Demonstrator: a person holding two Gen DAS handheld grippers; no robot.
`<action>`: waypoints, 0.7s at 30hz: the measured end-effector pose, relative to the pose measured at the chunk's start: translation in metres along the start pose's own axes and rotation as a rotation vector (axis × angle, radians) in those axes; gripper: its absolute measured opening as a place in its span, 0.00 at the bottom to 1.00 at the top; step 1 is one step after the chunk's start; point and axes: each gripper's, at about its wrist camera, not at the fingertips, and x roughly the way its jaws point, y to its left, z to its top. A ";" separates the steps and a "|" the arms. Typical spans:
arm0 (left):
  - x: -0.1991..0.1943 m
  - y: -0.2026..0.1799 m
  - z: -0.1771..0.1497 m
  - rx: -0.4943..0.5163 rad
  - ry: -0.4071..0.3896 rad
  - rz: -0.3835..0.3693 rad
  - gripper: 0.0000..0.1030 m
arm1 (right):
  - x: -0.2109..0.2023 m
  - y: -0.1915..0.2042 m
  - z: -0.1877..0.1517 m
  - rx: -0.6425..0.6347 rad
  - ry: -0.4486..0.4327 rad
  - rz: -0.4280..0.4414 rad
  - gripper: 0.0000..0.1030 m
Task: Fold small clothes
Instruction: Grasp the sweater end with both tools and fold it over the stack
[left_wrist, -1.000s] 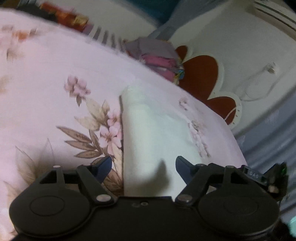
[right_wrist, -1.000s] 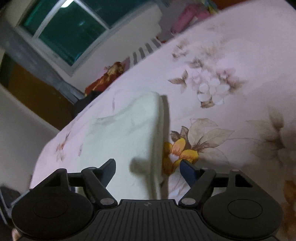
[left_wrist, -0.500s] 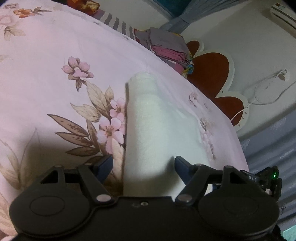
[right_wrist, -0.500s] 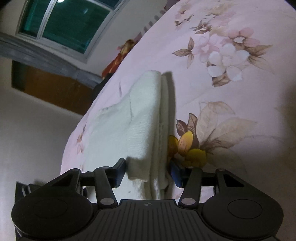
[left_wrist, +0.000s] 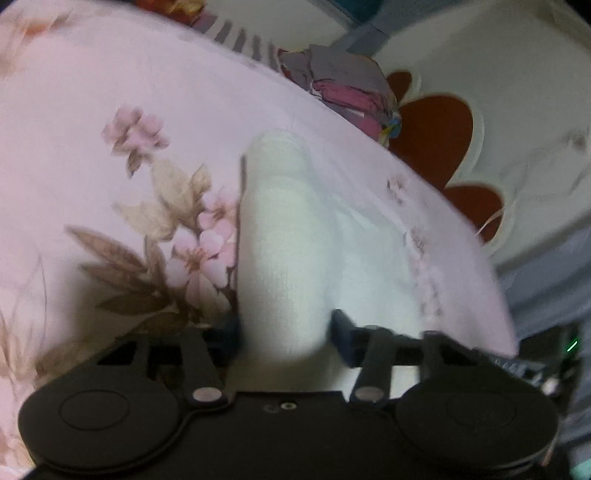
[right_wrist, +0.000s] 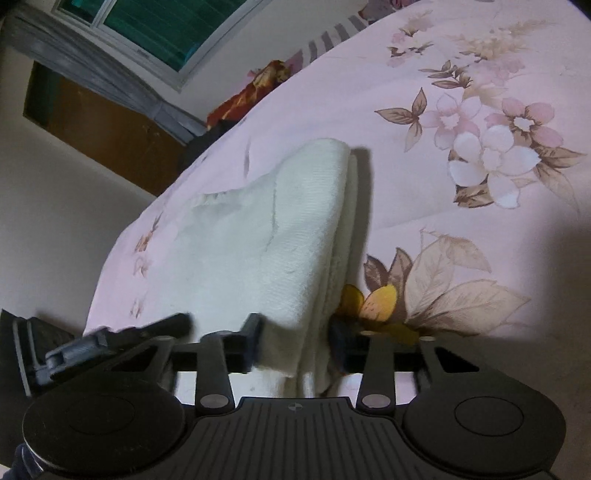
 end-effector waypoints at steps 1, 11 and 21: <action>-0.002 -0.008 0.000 0.038 -0.004 0.018 0.35 | 0.001 0.005 -0.001 -0.011 -0.005 -0.014 0.31; -0.036 -0.037 -0.002 0.184 -0.049 0.037 0.32 | -0.015 0.044 -0.014 -0.091 -0.074 -0.054 0.27; -0.079 -0.021 0.001 0.258 -0.068 -0.017 0.32 | -0.019 0.111 -0.030 -0.159 -0.120 -0.117 0.27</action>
